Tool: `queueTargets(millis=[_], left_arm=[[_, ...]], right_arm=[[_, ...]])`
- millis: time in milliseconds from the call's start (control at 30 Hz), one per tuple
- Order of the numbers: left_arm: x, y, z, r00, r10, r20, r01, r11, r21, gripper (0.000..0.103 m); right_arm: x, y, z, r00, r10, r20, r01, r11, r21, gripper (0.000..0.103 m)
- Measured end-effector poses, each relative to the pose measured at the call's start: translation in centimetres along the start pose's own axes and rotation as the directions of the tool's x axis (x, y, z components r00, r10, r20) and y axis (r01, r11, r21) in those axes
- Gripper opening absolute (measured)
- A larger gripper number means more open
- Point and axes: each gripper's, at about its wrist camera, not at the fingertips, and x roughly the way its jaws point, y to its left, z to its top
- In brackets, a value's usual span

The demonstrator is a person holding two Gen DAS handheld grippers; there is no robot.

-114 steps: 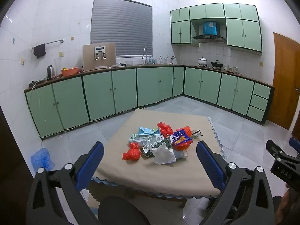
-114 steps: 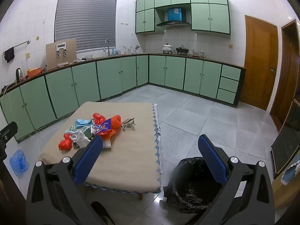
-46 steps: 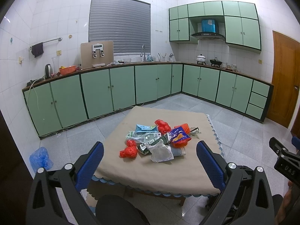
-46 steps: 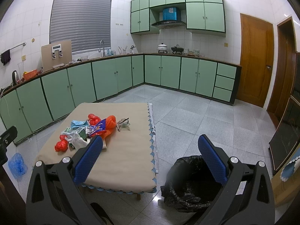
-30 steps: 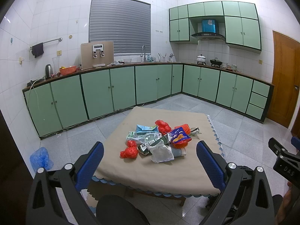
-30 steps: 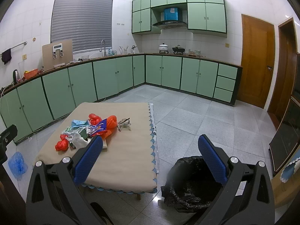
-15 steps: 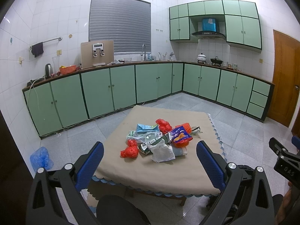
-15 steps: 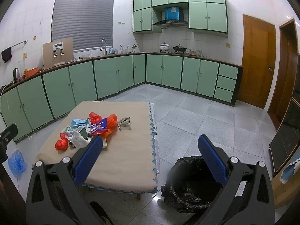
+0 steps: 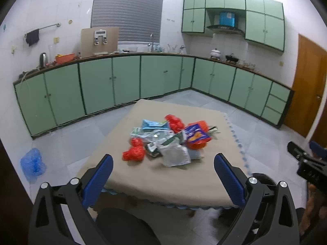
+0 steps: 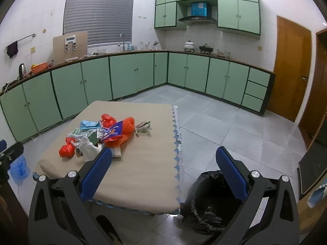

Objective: Collect trash
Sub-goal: 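Grasp the white plastic bag with the left gripper while the right gripper grasps the blue snack bag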

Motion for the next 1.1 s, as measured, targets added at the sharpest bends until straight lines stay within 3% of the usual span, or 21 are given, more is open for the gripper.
queueTargets(millis=[267,333,433,767,900,1000,1100], left_arm=[[7.4,0.2,-0.7,0.994,-0.103,-0.041,0.103,0.995,0.001,0.095],[9.1,0.1,-0.9,0.992,-0.122,-0.036,0.122,0.992,0.004,0.092],[12.1,-0.2,-1.2,0.99,-0.13,-0.058,0.132,0.991,0.027,0.084],[21.0,-1.1,-2.6,0.971,-0.181,-0.157,0.197,0.976,0.092,0.06],[23.3,-1.2,-2.8,0.96,-0.205,-0.188,0.227,0.968,0.102,0.057],[23.9,-1.1,-2.9,0.953,-0.224,-0.202,0.248,0.963,0.104,0.046],[24.4,-1.1,-2.9,0.948,-0.236,-0.213,0.263,0.958,0.109,0.028]], right_arm=[[6.3,0.7,0.4,0.993,0.099,-0.057,-0.099,0.995,0.005,0.096],[8.3,0.8,0.5,0.987,0.136,-0.081,-0.136,0.991,0.013,0.075],[10.9,1.1,0.6,0.976,0.184,-0.119,-0.182,0.983,0.029,0.065],[16.5,3.0,0.7,0.951,0.258,-0.17,-0.251,0.966,0.06,0.063],[18.0,3.6,0.7,0.947,0.262,-0.188,-0.254,0.965,0.066,0.063],[18.8,4.2,0.6,0.944,0.267,-0.192,-0.26,0.964,0.06,0.063],[19.2,4.7,0.6,0.943,0.268,-0.197,-0.263,0.963,0.052,0.063]])
